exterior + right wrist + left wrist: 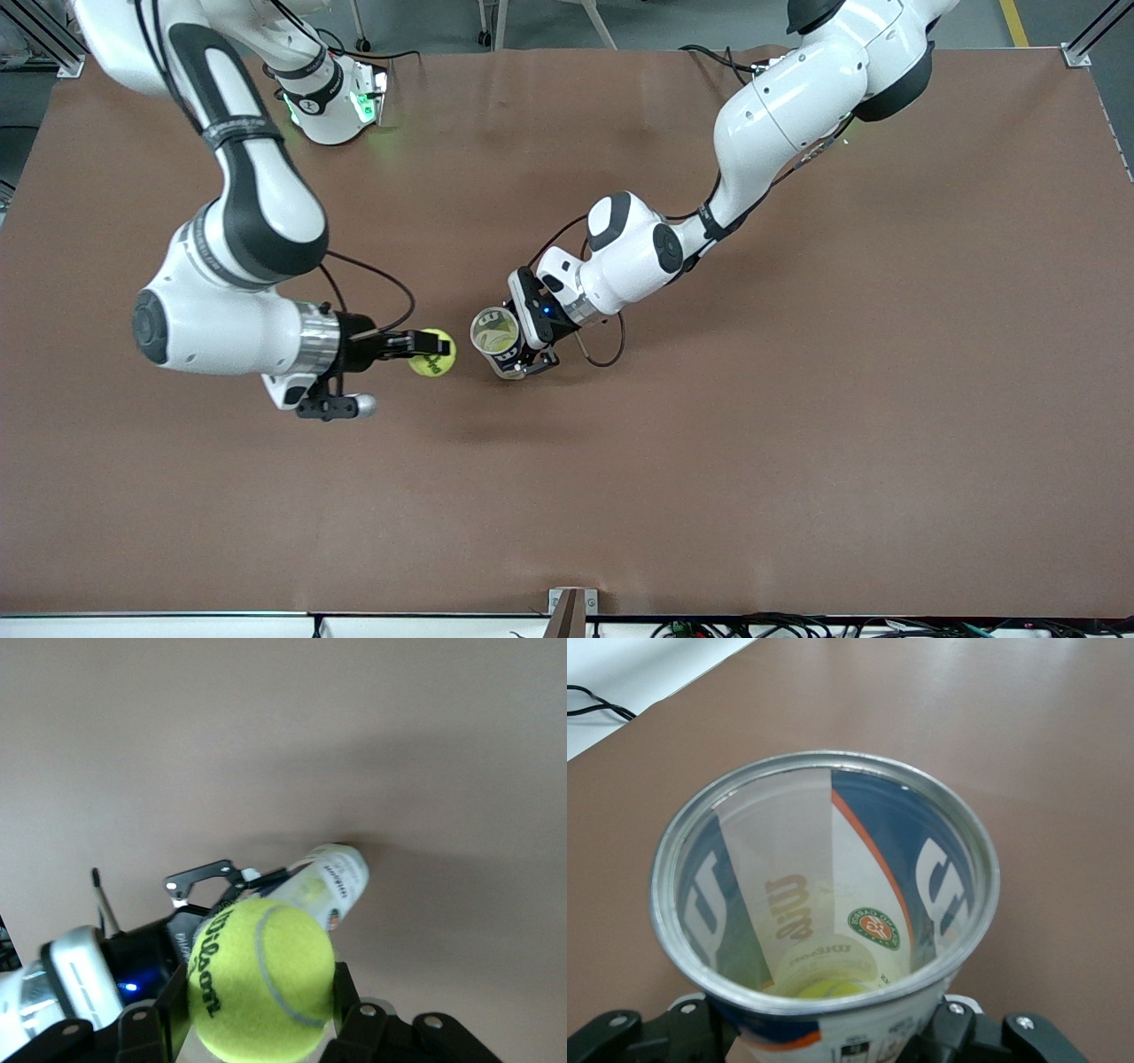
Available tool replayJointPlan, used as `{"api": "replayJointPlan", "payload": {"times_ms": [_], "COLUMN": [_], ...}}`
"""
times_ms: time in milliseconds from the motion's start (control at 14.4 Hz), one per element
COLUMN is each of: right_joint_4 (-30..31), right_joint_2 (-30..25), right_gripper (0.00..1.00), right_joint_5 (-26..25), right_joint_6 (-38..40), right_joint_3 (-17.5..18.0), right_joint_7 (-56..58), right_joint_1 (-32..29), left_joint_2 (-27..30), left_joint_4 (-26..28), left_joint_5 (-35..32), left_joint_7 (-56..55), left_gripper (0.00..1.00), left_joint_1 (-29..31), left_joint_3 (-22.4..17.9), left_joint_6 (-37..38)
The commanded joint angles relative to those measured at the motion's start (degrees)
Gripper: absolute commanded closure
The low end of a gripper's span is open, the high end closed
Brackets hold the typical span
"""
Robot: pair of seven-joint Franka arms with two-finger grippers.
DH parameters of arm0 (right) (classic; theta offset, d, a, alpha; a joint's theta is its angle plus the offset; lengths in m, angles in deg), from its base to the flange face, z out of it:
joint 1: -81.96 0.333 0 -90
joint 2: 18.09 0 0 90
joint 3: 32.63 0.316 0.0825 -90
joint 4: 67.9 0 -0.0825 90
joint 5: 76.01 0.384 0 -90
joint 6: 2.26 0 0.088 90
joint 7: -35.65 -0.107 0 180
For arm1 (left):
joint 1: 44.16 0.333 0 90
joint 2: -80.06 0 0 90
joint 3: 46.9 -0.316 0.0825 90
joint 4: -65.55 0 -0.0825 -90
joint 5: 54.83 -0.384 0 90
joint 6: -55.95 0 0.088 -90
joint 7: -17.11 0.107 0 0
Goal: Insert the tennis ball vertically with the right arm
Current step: 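Open the right gripper to drop the second ball into the can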
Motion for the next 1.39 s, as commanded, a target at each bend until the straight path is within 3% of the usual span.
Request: {"api": "replayJointPlan", "payload": {"times_ms": [0, 1319], "right_joint_4": [0.9, 2.1], "right_joint_2": [-1.2, 0.0], "right_gripper": [0.73, 0.71], "right_joint_5": [1.5, 0.7], "right_joint_6": [-0.3, 0.3], "right_joint_3": [-0.3, -0.4], "right_joint_7": [-4.3, -6.0], "right_joint_1": [1.4, 5.4], "left_joint_2": [0.2, 0.2], "left_joint_4": [1.8, 1.9], "left_joint_5": [1.2, 1.0], "left_joint_7": [1.1, 1.2], "left_gripper": [0.24, 0.24], "left_joint_1": [0.1, 0.6], "left_joint_3": [-0.3, -0.3], "left_joint_6": [-0.7, -0.7]}}
